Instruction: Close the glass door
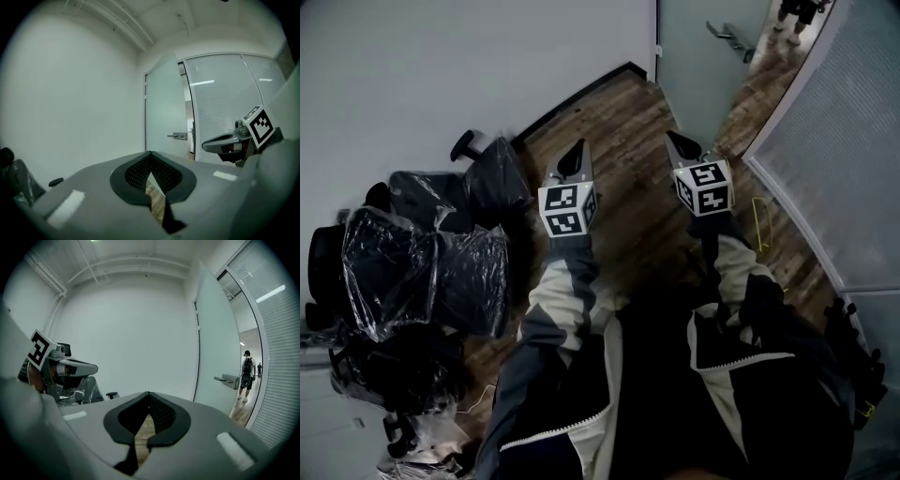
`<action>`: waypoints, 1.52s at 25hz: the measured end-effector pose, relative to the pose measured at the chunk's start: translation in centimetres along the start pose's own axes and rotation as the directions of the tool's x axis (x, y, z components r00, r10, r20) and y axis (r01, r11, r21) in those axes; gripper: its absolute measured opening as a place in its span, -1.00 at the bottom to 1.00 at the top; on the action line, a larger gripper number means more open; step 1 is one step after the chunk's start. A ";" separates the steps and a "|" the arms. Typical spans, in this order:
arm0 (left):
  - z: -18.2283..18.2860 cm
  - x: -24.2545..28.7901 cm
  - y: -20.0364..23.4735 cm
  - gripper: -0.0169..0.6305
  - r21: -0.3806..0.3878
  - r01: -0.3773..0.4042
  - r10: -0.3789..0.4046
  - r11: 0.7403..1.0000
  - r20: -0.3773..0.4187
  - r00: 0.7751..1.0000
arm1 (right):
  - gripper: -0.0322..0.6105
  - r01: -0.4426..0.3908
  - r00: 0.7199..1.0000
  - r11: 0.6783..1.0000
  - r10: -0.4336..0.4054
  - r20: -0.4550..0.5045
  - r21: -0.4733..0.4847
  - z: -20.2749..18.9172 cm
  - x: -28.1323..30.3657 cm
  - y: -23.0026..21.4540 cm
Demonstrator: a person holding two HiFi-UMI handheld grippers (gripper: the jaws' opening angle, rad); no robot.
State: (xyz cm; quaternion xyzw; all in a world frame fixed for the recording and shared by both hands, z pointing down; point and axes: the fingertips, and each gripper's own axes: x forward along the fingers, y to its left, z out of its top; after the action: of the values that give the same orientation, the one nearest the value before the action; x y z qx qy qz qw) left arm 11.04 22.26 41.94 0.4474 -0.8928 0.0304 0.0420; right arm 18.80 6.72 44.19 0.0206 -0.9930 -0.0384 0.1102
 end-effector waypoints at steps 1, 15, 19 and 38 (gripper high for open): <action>-0.1 0.0 1.3 -0.94 -0.005 0.004 -0.004 1.000 0.001 1.000 | -0.88 0.007 1.000 1.000 -0.007 0.000 -0.004 0.4 0.9 0.5; -1.5 8.3 10.3 -0.94 -0.044 0.030 -0.031 0.999 -0.021 0.999 | -0.88 0.018 0.999 1.000 -0.018 -0.026 -0.006 2.2 14.2 -0.2; -2.3 14.1 12.9 -0.94 -0.057 0.020 -0.023 0.998 -0.050 0.998 | -0.89 0.009 1.000 1.000 -0.009 -0.019 -0.003 2.6 20.3 -3.1; 0.7 42.4 14.2 -0.94 -0.039 0.164 -0.167 0.986 -0.092 0.982 | -0.89 0.164 0.986 0.984 -0.162 -0.034 0.063 5.1 37.5 -24.7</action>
State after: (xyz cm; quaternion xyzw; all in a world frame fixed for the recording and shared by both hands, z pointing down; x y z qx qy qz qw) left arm -25.68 -3.11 45.31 0.5175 -0.8499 0.0340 0.0937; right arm -18.03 -19.41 45.39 0.1060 -0.9870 -0.0146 0.1203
